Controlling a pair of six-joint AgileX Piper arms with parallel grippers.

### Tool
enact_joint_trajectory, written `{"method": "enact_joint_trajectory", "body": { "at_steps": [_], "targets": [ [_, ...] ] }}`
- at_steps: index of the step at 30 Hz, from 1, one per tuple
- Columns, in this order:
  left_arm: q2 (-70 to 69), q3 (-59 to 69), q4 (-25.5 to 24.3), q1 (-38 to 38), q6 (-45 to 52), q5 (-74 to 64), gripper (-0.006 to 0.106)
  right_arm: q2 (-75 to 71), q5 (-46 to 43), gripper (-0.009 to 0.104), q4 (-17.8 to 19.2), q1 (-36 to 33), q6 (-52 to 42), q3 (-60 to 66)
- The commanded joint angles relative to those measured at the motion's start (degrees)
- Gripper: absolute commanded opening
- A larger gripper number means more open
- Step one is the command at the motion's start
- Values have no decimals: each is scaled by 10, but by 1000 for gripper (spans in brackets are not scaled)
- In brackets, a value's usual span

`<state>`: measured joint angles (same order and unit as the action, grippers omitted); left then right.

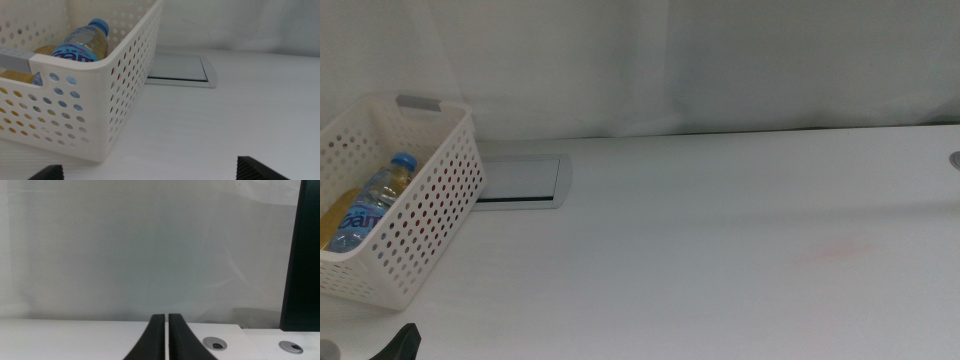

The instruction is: Use arms to grab the bottles and put them into the dustbin to the left of the table.

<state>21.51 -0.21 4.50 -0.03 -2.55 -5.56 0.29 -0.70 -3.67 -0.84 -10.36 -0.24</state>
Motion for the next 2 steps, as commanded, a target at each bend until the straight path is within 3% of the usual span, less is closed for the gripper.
{"method": "enact_joint_trajectory", "body": {
  "at_steps": [1, 2],
  "targets": [
    [-3, 5, 3, -6, 0, 0, 89, -18, 3, -2, 1, 3, -1, 21],
    [-3, 5, 3, -6, 0, 0, 89, -18, 3, -2, 1, 3, -1, 21]
  ]
}}
